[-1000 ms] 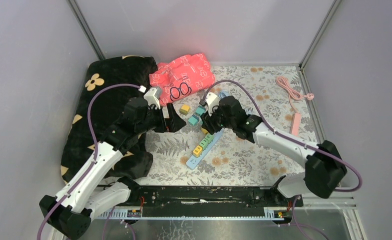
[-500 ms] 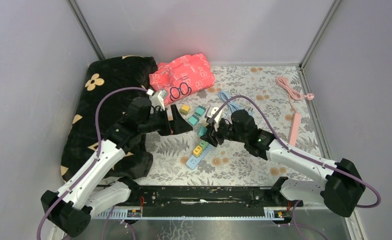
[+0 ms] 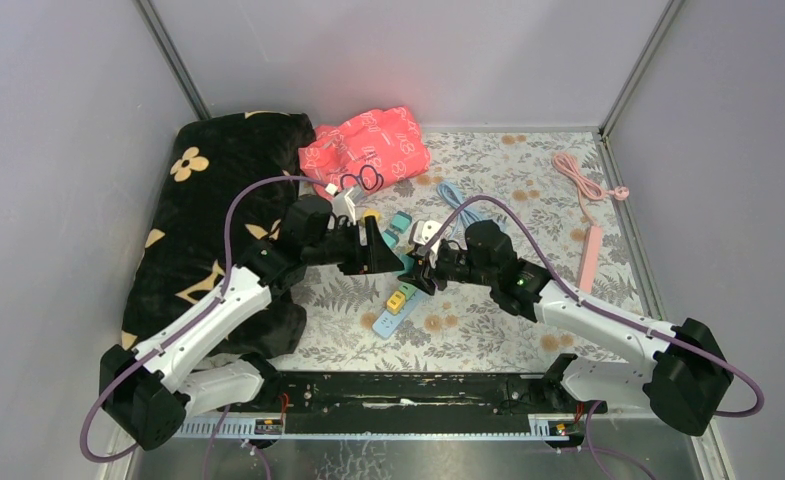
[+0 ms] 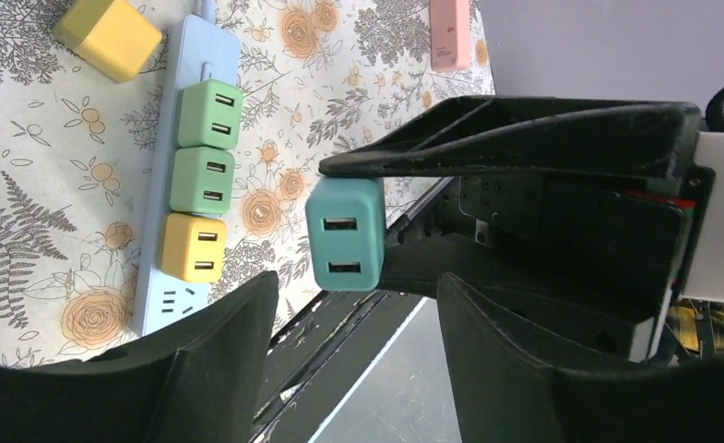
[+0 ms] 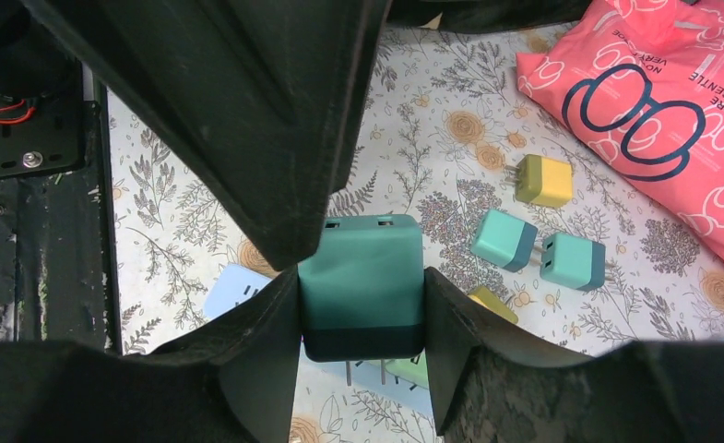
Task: Insert the plug
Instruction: Pick up the plug from the center of the board.
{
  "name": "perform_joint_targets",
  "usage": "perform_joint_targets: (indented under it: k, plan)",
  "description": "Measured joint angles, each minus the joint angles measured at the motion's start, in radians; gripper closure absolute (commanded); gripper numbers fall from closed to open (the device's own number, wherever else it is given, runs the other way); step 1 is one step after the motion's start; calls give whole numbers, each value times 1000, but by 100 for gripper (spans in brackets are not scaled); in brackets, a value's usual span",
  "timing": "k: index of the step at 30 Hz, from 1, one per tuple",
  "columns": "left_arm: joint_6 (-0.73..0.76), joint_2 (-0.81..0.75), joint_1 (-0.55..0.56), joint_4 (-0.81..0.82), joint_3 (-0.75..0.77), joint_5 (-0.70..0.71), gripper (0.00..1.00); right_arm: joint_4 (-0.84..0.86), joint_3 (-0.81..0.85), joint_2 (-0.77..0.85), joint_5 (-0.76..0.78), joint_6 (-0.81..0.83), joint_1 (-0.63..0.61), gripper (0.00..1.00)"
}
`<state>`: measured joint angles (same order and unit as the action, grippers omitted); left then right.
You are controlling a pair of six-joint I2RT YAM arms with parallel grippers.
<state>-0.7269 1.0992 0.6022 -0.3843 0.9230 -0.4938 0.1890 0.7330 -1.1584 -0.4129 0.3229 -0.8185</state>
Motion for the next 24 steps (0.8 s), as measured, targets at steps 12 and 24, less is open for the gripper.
perform_joint_targets:
  k: [12, 24]
  plan:
    - [-31, 48, -3, 84, -46, -32, 50, 69, -32, 0, -41, 19, -1, 59]
    - [-57, 47, -14, 131, -77, -76, 76, 130, -67, 0, -50, 19, -1, 57]
